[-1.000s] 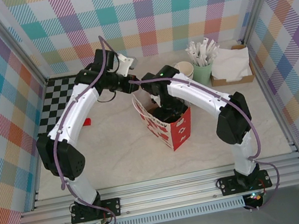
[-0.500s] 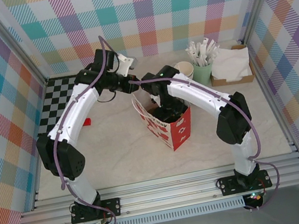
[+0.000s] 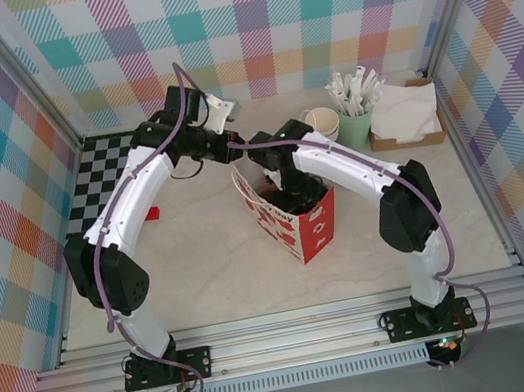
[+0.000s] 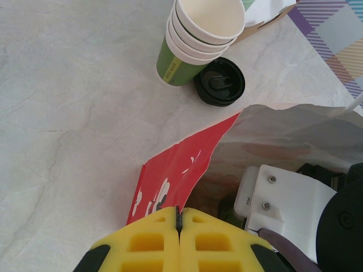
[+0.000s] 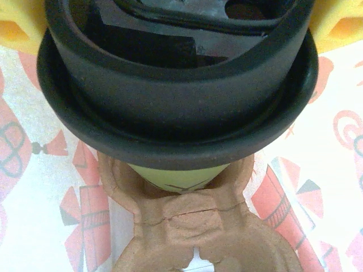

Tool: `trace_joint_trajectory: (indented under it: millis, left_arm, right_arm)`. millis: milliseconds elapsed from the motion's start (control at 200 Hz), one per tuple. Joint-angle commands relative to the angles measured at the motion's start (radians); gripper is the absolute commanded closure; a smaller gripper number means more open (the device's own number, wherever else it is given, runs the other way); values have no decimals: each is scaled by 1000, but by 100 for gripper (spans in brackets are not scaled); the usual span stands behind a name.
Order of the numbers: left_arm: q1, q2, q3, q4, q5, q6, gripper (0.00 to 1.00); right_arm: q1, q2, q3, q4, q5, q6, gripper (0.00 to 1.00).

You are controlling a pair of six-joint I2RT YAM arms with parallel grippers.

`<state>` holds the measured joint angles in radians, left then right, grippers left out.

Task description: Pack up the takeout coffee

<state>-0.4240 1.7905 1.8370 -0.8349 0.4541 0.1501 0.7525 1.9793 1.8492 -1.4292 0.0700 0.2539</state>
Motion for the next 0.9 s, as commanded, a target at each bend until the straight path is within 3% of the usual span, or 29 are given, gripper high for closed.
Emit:
trace_joint_trajectory:
  millis: [0, 895]
  left_arm:
    - [-7, -10, 3, -15, 24, 11, 100]
    - [-7, -8, 4, -15, 27, 11, 100]
  right_arm:
    - [-8, -17, -19, -3, -9, 10, 67]
    - [-8, -26, -26, 8, -2, 7, 67]
